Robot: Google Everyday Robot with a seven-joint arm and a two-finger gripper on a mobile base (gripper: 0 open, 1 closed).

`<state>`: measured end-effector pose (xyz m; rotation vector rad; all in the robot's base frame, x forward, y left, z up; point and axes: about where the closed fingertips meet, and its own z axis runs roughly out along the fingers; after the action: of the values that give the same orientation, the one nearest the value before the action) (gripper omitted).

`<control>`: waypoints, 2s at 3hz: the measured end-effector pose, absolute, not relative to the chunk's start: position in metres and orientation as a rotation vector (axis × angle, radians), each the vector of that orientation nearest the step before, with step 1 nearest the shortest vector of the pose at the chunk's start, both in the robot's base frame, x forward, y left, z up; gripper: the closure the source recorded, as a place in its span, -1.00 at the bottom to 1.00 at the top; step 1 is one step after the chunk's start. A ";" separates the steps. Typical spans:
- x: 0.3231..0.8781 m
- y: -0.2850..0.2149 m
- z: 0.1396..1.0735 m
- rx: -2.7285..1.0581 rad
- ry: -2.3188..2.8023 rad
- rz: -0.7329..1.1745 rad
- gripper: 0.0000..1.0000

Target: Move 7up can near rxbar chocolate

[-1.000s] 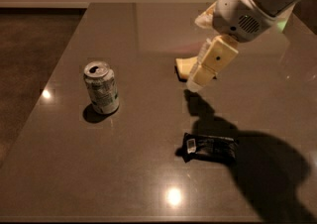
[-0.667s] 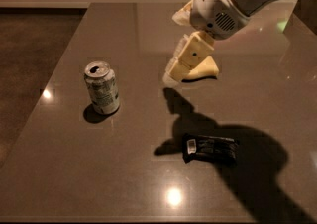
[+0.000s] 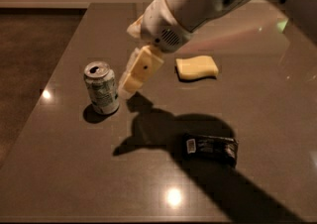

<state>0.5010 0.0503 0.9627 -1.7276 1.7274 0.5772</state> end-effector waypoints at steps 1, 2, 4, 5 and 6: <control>0.504 0.078 0.945 -1.773 1.725 0.602 -1.00; 0.507 0.099 0.934 -1.808 1.718 0.622 -1.00; 0.508 0.119 0.915 -1.845 1.727 0.657 -0.95; 0.507 0.119 0.910 -1.848 1.739 0.669 -0.51; 0.505 0.116 0.913 -1.842 1.743 0.678 -0.04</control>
Offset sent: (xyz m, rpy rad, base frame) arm 0.0129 0.0701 -0.0440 -0.0384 0.0603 0.0918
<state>0.5048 0.1159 0.9128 -1.8417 1.7427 0.6778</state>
